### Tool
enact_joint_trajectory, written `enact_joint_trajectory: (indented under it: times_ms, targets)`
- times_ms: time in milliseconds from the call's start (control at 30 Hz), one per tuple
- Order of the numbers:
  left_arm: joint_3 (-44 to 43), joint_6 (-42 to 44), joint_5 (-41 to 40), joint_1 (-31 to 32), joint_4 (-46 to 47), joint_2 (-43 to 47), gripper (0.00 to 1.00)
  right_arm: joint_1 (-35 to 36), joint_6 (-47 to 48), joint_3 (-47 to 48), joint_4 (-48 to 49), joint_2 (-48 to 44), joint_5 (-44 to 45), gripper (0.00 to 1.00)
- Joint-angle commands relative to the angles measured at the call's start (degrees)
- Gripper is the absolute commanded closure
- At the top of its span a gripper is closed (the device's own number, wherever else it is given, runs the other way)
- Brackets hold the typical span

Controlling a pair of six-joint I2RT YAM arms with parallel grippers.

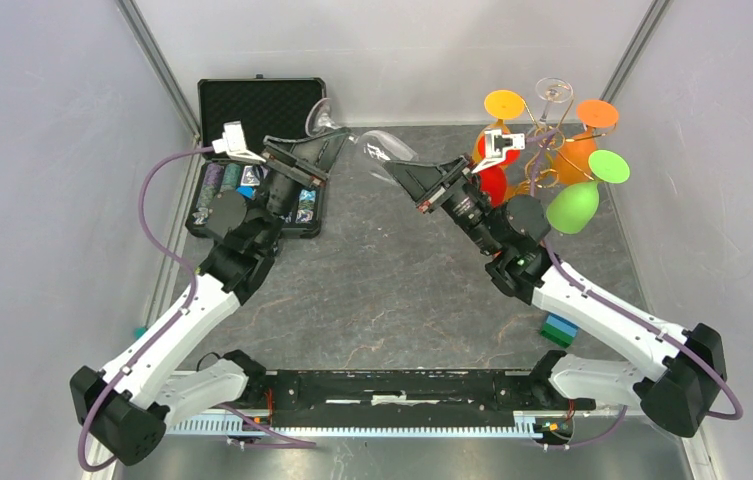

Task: Take the wine glass off the wine glass rack

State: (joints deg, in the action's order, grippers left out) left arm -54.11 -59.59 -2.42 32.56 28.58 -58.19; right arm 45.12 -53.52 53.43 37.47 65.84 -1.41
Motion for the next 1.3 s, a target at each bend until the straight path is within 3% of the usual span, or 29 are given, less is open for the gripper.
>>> enact_joint_trajectory:
  times_ms: [0,200,367,500,700,900,1067,1267]
  targets:
    - [1.2,6.5,2.2,0.2,-1.9,4.4,0.13,-0.7,10.9,3.2,-6.5,-0.4,6.3,1.0]
    - [5.1,6.1,2.9,0.2,-1.9,6.0,0.1,-0.6,11.7,1.3,-3.8,0.0,5.2,1.0]
    - [5.3,10.2,3.6,0.2,-9.1,8.6,0.09,-0.4,15.2,3.9,-11.3,1.7,5.1,1.0]
    - [4.0,18.3,0.0,0.2,-21.3,12.8,0.08,1.2,23.6,9.2,-25.4,4.1,7.4,1.0]
    - [-0.4,31.2,-8.5,0.3,-39.1,16.6,0.06,6.4,41.6,25.5,-52.0,11.8,16.6,1.0]
    - [-2.3,36.6,-11.7,0.3,-48.9,17.1,0.05,6.9,51.8,40.6,-71.9,22.5,19.4,1.0]
    - [-2.0,38.0,-13.3,0.3,-52.3,17.2,0.04,6.9,55.4,51.1,-80.6,32.1,14.9,1.0]
    - [-3.8,39.2,-21.6,0.2,-62.8,12.9,0.02,6.9,55.9,56.3,-84.4,39.9,10.1,1.0]
